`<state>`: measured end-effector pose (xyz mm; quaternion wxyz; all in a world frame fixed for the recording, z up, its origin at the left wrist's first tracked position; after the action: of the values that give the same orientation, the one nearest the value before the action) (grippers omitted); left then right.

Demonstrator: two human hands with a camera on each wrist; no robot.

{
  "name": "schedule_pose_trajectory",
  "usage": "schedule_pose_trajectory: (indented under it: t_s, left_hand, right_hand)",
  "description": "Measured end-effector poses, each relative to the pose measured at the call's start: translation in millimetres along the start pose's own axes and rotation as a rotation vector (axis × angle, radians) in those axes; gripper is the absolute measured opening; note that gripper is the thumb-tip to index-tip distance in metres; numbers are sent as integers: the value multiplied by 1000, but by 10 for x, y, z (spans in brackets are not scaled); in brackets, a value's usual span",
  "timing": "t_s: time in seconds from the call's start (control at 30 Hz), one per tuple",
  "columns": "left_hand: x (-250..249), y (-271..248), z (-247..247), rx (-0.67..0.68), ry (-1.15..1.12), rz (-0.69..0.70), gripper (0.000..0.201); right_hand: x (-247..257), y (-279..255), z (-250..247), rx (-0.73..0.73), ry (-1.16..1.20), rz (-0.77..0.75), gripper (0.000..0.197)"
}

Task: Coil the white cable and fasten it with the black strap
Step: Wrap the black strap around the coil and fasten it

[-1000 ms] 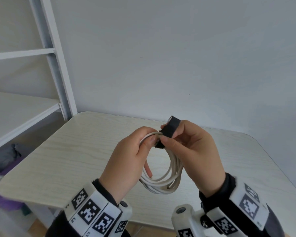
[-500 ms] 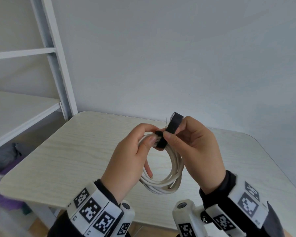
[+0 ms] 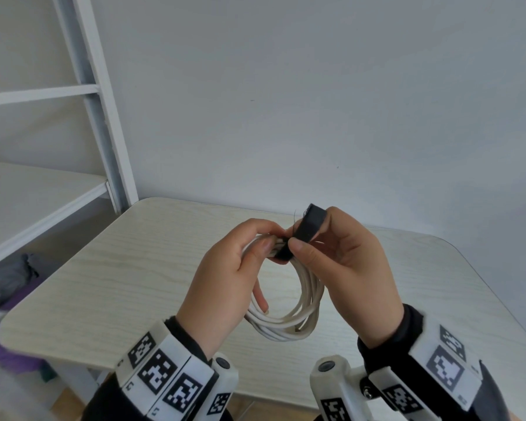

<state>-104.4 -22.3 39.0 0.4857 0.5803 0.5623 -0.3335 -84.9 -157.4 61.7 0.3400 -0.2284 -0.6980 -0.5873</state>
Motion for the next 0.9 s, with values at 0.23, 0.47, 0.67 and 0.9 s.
schedule_pose_trajectory:
  t_s: [0.23,0.47,0.67,0.9]
  left_hand:
    - [0,2,-18,8,-7,-13,24]
    - [0,-4,-32,11,25,-19,26]
    - [-82,-48,2,38,85,37,22]
    - [-169,-133,1,64,84,99,23]
  right_hand:
    - [92,10,-10,73,-111,-61,6]
    - [197,51,-27,152,-211,-105,5]
    - [255,275,-90,189,-240,-37,15]
    - [-7,415,-98,244,57,272,14]
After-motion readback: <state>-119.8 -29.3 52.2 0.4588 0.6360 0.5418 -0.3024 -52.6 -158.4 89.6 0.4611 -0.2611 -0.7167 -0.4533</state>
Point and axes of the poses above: each hand's wrist, its own y-axis towards the middle knuckle, its own z-axis out of the palm, x = y × z, the point moved 6 cm from there along y, towards the middle knuckle, and after that the axes turned 11 degrees about -z, right-handed, at the moved point
